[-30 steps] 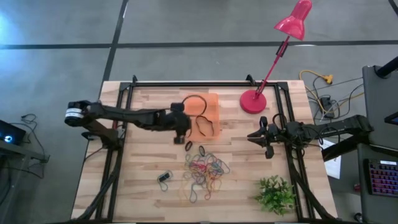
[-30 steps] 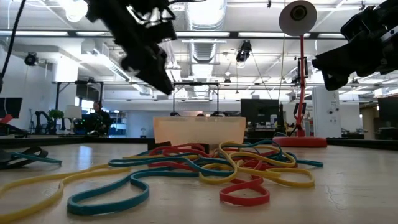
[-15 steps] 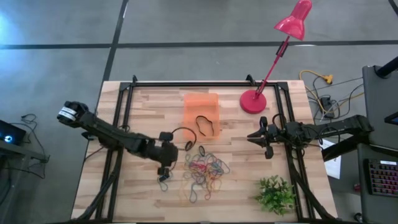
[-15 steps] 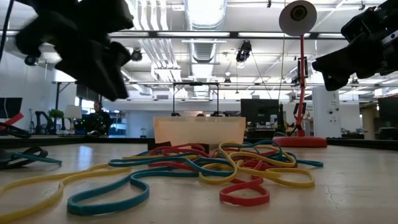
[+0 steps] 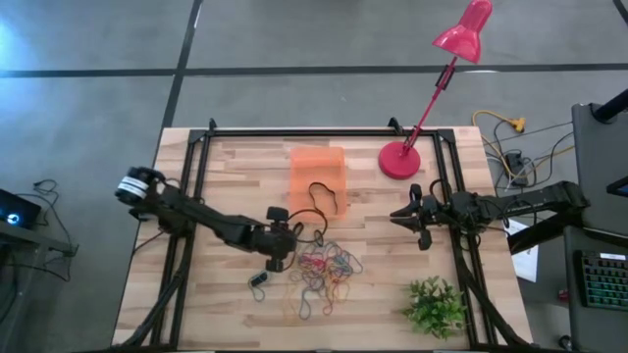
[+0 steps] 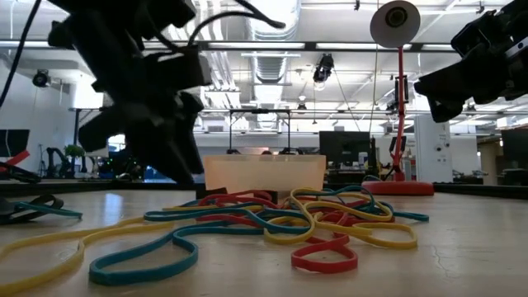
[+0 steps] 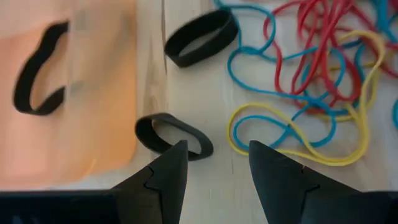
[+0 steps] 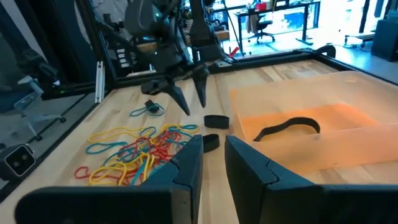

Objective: Pick and place rubber bands into bin
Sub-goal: Put the black rubber band into the orange bin

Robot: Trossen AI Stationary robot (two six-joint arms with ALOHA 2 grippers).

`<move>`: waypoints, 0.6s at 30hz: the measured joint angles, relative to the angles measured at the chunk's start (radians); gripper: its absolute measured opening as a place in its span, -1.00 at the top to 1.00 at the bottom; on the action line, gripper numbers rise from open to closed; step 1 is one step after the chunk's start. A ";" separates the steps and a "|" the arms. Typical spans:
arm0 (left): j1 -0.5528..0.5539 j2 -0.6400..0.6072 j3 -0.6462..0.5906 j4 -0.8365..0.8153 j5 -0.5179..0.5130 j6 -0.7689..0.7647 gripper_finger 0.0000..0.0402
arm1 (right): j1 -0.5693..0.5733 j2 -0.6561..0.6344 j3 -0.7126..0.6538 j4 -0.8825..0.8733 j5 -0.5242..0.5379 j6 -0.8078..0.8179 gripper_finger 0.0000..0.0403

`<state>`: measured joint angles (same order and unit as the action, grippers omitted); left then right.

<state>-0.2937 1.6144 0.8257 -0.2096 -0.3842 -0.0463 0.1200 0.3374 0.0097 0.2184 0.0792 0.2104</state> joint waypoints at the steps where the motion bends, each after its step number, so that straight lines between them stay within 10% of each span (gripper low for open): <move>1: 0.005 0.006 0.000 0.000 0.008 0.000 0.23 | 0.000 0.000 0.000 0.001 0.000 0.000 0.71; 18: 0.062 0.059 0.000 0.068 0.080 0.008 0.23 | 0.000 -0.001 0.000 0.001 0.002 -0.004 0.71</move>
<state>-0.2318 1.6733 0.8253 -0.1417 -0.3039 -0.0383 0.1198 0.3367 0.0097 0.2195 0.0810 0.2062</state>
